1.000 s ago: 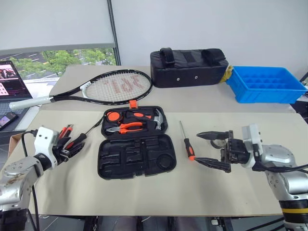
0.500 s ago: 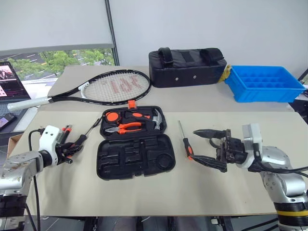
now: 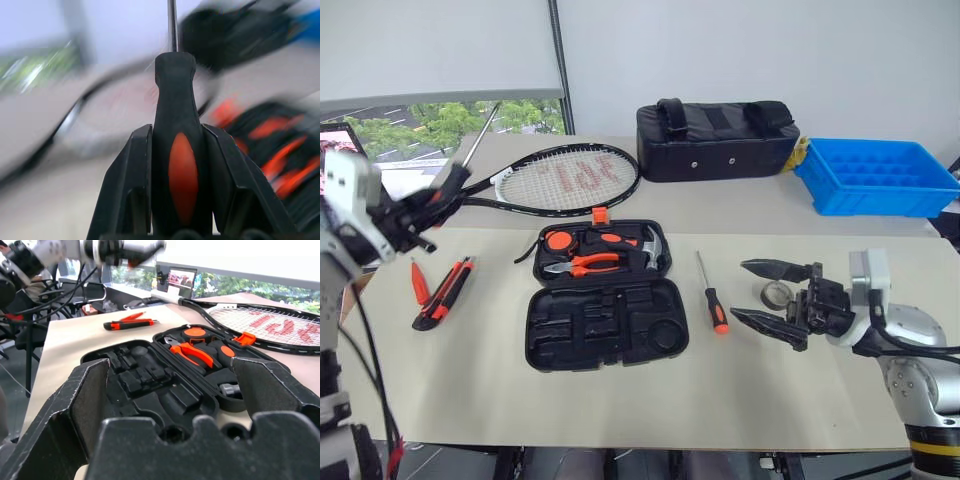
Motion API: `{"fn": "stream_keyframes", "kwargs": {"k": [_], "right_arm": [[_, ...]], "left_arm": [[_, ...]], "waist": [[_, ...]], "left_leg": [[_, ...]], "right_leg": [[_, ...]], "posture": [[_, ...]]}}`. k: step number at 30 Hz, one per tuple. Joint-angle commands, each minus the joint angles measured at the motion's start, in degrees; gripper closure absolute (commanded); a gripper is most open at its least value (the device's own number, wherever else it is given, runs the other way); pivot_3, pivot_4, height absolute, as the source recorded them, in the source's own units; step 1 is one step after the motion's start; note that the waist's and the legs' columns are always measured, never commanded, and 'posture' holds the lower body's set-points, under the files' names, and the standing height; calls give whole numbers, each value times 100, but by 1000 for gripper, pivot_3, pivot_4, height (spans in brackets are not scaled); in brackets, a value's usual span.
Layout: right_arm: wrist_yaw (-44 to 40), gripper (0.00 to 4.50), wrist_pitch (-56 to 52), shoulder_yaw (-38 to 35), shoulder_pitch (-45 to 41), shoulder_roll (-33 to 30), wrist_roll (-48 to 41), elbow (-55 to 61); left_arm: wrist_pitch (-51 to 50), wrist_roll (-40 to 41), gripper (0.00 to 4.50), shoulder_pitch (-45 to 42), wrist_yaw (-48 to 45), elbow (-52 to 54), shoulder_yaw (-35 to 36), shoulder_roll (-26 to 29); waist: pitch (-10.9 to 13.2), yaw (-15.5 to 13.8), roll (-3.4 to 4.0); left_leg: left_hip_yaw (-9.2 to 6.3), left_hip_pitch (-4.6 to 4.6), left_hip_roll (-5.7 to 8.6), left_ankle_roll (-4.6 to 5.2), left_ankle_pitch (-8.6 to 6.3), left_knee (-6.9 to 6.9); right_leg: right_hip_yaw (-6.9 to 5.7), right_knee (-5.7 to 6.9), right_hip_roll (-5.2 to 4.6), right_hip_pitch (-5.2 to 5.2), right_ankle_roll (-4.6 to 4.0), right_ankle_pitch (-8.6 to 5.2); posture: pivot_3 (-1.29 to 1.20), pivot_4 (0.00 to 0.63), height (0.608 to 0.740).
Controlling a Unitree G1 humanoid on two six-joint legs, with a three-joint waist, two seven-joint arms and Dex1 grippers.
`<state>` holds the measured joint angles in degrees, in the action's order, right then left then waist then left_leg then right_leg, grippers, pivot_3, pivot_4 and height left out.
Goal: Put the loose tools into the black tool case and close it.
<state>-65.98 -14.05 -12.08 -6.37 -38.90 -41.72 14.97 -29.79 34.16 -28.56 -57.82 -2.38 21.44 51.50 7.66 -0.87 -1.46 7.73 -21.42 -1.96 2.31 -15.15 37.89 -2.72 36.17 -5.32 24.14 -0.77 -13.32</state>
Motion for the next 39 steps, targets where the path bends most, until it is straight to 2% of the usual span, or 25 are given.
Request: {"fn": "stream_keyframes", "kwargs": {"k": [1,3,6,9,14,19,26,34,36,37,39], "right_arm": [[24,0,72,-189,21,-70,55,17],[11,0,116,-235,94,-94,99,-5],[-2,0,175,-281,169,-81,134,-3],[45,0,256,-403,358,-47,175,68],[106,0,339,-595,631,-59,212,173],[176,0,443,-543,679,-31,311,278],[229,0,326,-478,564,-77,271,343],[311,0,216,-467,474,-101,244,413],[308,0,196,-470,478,-103,247,420],[306,0,179,-472,479,-107,241,423],[284,0,119,-473,483,-126,202,433]], "left_arm": [[287,-279,3526,137,-1082,594,-1161,198],[579,-836,3526,193,-1343,610,-1814,323],[765,-1291,3526,67,-1408,362,-2388,245],[1045,-1881,3526,-81,-1477,-113,-2950,184],[1143,-2020,3526,43,-1829,-283,-3112,301],[1554,-2311,3526,-33,-1783,-720,-3148,119],[2967,-3117,3526,-200,-1697,-1845,-3480,-131],[2870,-2964,3526,-378,-1727,-2020,-3369,-466],[2843,-2936,2520,-441,-1603,-2029,-3259,-509],[2885,-2937,2338,-469,-1543,-2037,-3207,-514],[3005,-2848,1618,-499,-1501,-1998,-3066,-530]], "waist": [[-1,18,3],[0,65,6],[8,113,2],[9,88,2],[9,74,2],[9,66,2],[9,51,3],[7,10,6],[6,13,6],[6,10,7],[6,3,7]], "left_leg": [[8,1,1,-3,3,0],[18,3,3,-3,3,0],[30,0,1,-15,10,0],[22,1,-5,-7,6,0],[22,0,-6,18,-7,2],[23,-1,-6,18,-7,3],[21,6,-7,23,-10,8],[19,13,-9,33,-16,40],[17,12,-9,35,-17,46],[18,12,-9,37,-18,47],[15,12,-9,36,-18,52]], "right_leg": [[-1,0,7,0,3,-2],[-9,7,17,3,8,-4],[1,5,82,12,8,-5],[6,8,93,11,6,-5],[6,9,91,13,7,-5],[7,9,90,14,8,-6],[8,12,89,8,7,-6],[11,52,83,3,8,-7],[11,55,81,3,8,-8],[13,56,80,2,8,-8],[11,62,77,2,9,-8]], "posture": [[0,150,712],[0,150,712],[0,150,712],[0,150,712],[0,150,712],[0,150,712],[0,150,712],[0,150,712],[0,150,712],[0,150,712],[0,150,712]]}}
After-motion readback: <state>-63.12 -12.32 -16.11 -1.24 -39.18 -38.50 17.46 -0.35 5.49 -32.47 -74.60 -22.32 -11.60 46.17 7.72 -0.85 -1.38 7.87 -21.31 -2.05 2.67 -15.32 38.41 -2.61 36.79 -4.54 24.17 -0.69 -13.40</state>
